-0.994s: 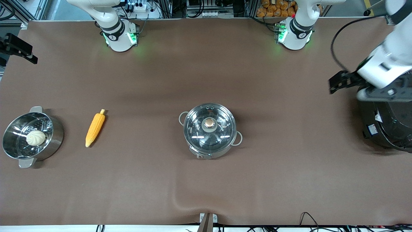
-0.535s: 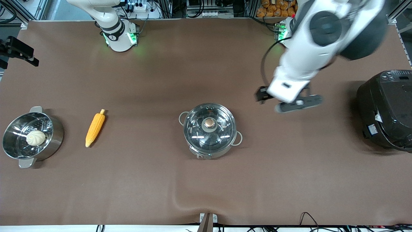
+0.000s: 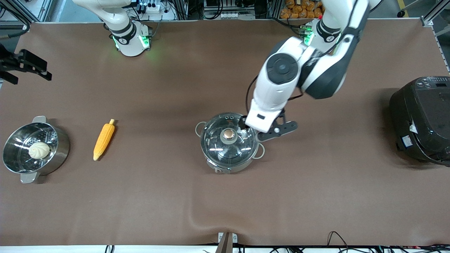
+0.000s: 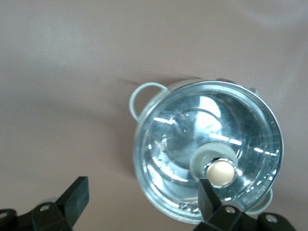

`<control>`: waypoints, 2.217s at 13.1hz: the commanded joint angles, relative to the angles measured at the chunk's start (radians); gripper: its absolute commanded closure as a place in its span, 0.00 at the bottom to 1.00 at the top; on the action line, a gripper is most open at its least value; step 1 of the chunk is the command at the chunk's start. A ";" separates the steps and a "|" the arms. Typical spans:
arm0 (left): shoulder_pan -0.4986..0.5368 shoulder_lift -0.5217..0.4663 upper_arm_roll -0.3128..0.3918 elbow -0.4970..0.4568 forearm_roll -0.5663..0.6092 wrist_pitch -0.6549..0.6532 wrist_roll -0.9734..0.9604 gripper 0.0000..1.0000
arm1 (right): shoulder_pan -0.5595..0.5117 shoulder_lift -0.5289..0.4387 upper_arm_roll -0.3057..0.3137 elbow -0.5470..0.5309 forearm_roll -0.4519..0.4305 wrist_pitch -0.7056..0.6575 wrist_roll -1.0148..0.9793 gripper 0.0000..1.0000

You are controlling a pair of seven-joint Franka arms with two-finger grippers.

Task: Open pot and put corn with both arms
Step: 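Grasp the lid knob with the left gripper while the right gripper reaches the corn, then grasp the yellow corn cob with the right gripper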

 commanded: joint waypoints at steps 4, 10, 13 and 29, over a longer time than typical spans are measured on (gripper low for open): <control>-0.180 0.110 0.140 0.061 -0.005 0.044 -0.058 0.00 | 0.007 0.020 0.000 -0.060 0.004 0.072 0.009 0.00; -0.211 0.162 0.151 0.067 -0.007 0.159 -0.059 0.06 | -0.009 0.021 -0.005 -0.446 -0.008 0.495 0.007 0.00; -0.212 0.168 0.153 0.077 -0.007 0.163 -0.059 0.08 | -0.051 0.035 -0.006 -0.684 -0.012 0.780 -0.004 0.00; -0.218 0.202 0.143 0.090 -0.007 0.215 -0.059 0.33 | -0.094 0.338 0.000 -0.803 0.064 1.078 0.208 0.64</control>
